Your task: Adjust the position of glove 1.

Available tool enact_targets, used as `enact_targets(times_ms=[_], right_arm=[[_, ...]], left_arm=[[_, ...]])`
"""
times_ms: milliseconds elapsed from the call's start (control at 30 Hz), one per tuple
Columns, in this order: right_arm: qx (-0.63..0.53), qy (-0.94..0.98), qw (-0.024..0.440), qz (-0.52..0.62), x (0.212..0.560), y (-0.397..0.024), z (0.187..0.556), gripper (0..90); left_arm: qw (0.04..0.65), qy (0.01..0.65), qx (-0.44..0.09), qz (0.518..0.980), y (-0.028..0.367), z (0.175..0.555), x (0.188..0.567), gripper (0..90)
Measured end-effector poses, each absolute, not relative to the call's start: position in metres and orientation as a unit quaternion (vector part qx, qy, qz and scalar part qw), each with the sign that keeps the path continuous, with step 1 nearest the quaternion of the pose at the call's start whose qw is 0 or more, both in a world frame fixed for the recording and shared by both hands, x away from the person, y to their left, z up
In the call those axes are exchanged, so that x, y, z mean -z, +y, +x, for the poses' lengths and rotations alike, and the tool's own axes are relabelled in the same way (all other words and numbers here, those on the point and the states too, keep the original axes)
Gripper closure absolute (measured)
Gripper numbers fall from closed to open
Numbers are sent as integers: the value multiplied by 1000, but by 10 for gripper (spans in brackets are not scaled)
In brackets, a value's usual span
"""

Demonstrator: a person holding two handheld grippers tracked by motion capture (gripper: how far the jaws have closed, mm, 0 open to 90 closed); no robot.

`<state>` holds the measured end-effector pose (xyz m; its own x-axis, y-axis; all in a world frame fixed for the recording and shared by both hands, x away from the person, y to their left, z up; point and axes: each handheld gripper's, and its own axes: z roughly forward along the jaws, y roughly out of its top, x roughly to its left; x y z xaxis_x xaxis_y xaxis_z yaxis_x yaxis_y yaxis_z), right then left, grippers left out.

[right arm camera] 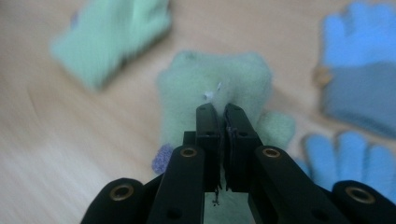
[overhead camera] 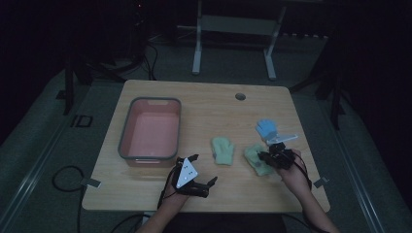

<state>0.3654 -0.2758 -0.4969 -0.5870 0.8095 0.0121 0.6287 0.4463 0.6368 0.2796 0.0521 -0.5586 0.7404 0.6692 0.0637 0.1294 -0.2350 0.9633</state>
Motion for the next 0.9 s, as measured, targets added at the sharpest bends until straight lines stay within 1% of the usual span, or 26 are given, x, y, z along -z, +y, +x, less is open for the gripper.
enact_targets(times_ms=[100,133,167,200,300,467,667,733,900], right_arm=[[-312,814,165,462,483,-264,370,861],[-312,814,165,462,483,-264,370,861],[-311,806,178,471,481,-260,370,861],[-306,799,208,474,478,-255,369,861],[-318,778,230,490,477,-246,367,862],[-321,757,207,531,491,-238,373,861],[-317,738,195,563,505,-240,378,860],[-317,738,195,563,505,-240,378,860],[-308,737,194,570,517,-240,385,842]], left_arm=[[559,268,-242,747,52,280,559,0],[559,268,-242,747,52,280,559,0],[558,268,-242,747,52,280,559,0],[558,267,-242,748,52,280,559,0],[558,265,-243,748,52,279,559,0],[559,265,-243,747,52,279,559,1],[559,265,-242,748,52,279,559,0],[559,264,-242,748,52,279,559,0],[559,264,-242,748,52,279,559,1]])
